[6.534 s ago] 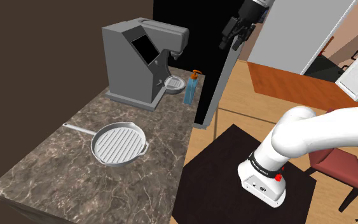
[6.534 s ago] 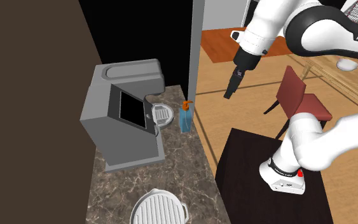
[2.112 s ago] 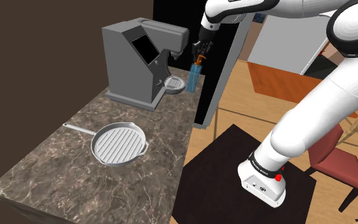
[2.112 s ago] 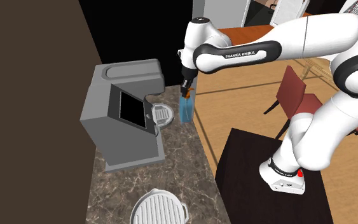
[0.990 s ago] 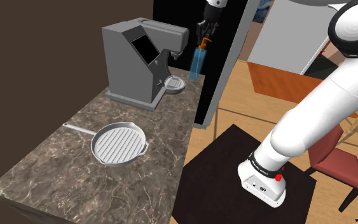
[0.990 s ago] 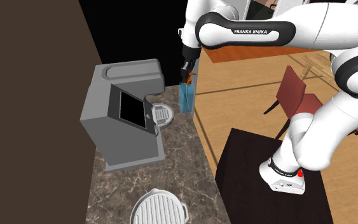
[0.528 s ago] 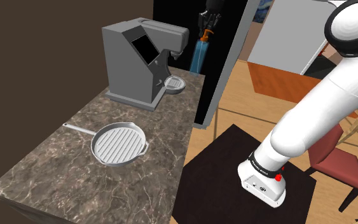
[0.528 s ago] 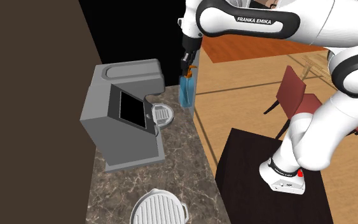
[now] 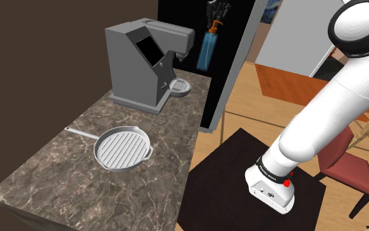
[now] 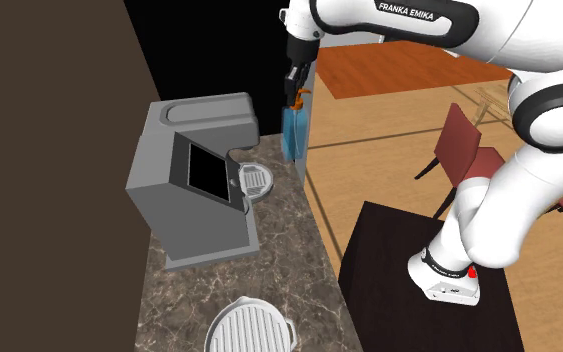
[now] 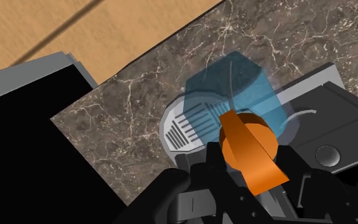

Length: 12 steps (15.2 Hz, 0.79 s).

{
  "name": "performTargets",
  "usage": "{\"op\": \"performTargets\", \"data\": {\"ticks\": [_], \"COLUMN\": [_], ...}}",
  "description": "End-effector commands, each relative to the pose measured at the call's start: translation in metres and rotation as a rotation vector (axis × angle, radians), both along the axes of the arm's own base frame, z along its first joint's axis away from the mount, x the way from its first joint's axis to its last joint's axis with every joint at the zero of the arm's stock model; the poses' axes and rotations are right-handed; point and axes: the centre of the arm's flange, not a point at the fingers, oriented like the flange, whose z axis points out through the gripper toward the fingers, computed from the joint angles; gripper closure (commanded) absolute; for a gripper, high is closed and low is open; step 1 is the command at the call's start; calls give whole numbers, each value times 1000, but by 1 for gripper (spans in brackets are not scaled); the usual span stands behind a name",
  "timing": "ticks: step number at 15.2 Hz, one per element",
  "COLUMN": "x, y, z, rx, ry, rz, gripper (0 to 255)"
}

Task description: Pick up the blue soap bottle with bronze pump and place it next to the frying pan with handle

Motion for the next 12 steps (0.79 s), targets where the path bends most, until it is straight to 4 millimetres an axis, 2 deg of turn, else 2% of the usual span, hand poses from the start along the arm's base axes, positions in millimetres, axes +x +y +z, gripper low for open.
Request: {"op": "performTargets", "data": {"ticks": [1, 7, 12], "x": [0, 0, -23], "y": [0, 0, 62], "z": [11, 41, 42], "rx": [0, 0, 0], "ry": [0, 0, 0], "rz": [0, 0, 0], "gripper": [255, 255, 255]}}
